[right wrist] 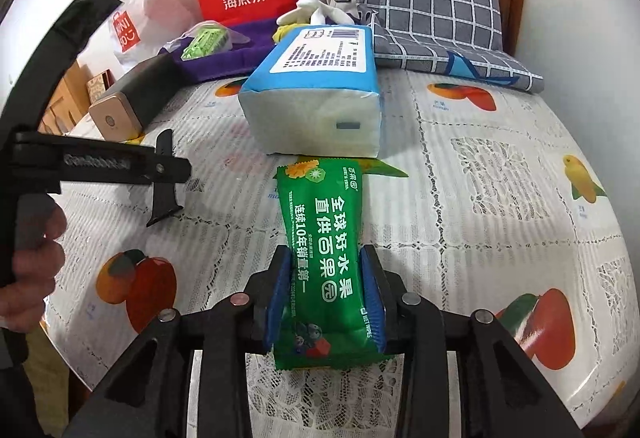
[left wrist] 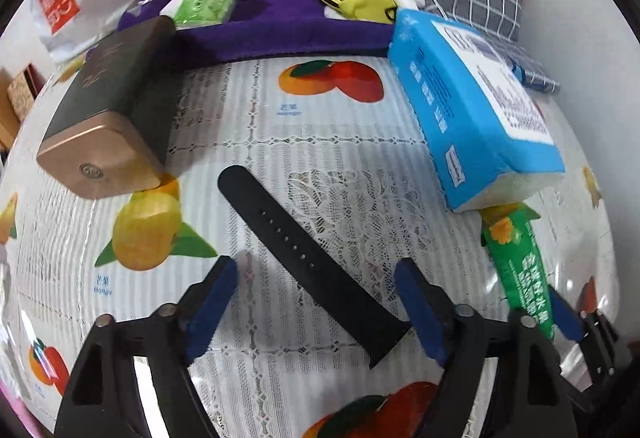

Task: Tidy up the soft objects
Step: 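Grasp the black watch strap with the left gripper while the right gripper lifts the green packet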

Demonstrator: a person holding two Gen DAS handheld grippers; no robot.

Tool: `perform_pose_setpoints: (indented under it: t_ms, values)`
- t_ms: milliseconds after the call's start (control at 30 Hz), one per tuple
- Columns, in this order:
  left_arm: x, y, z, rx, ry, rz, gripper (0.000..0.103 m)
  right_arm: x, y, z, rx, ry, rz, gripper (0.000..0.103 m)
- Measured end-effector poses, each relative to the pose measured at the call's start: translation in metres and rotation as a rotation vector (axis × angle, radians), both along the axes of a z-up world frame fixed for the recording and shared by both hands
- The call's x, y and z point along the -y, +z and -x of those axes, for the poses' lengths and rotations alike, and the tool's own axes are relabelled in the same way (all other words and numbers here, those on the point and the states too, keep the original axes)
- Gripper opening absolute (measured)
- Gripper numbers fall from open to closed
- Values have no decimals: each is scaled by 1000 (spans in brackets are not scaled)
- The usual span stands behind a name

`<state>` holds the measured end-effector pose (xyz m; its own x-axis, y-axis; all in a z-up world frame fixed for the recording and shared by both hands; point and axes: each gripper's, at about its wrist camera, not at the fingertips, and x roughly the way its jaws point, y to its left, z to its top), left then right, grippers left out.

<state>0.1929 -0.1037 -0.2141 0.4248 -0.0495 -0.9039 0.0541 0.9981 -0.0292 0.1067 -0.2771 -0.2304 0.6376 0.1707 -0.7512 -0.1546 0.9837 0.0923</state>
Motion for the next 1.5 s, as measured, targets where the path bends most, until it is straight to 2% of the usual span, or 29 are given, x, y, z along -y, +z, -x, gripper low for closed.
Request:
perform_pose_setpoints:
  t_ms: [67, 400, 533, 567, 633, 667, 700, 867, 933, 1000, 1167, 1233, 1267, 1400, 1500]
  values:
    - [2, -1, 1, 2, -4, -31, 84, 0, 0, -2, 3, -7, -7, 37]
    - [-49, 1, 21, -20, 41, -27, 82, 1, -2, -2, 13, -21, -23, 37]
    - [-47, 0, 21, 19, 9, -18, 79, -1, -1, -2, 16, -33, -12, 37]
    - [-44, 0, 19, 31, -4, -24, 73, -1, -1, -2, 15, -34, -11, 37]
    - [-39, 2, 14, 46, -16, -21, 54, -1, -1, -2, 15, -35, -15, 37]
    - [-37, 4, 11, 47, -19, -4, 34, 0, -1, -3, 14, -34, -19, 37]
    - [-36, 5, 10, 44, -22, 19, 20, 0, -1, -3, 13, -34, -23, 37]
    - [-35, 6, 7, 49, -46, 26, 21, 0, -1, -4, 13, -34, -25, 37]
    - [-35, 6, 3, 41, -52, 57, 27, 1, -2, -3, 14, -33, -27, 37]
    - [-35, 5, -1, 35, -59, 86, 38, 2, -2, -3, 14, -32, -32, 37]
    - [-18, 2, -10, 61, -62, -22, 39, 2, -2, -4, 14, -27, -35, 37]
    - [-13, 2, -11, 58, -64, -30, 32, 2, -2, -4, 13, -27, -41, 37]
    - [-12, 2, -11, 59, -69, -29, 20, 3, -2, -5, 12, -28, -44, 37]
    - [-9, 2, -12, 65, -83, -44, 20, 0, -2, -6, 17, -22, -25, 33]
    - [-13, 3, -14, 46, -73, -15, 19, -1, -1, -6, 16, -14, -21, 30]
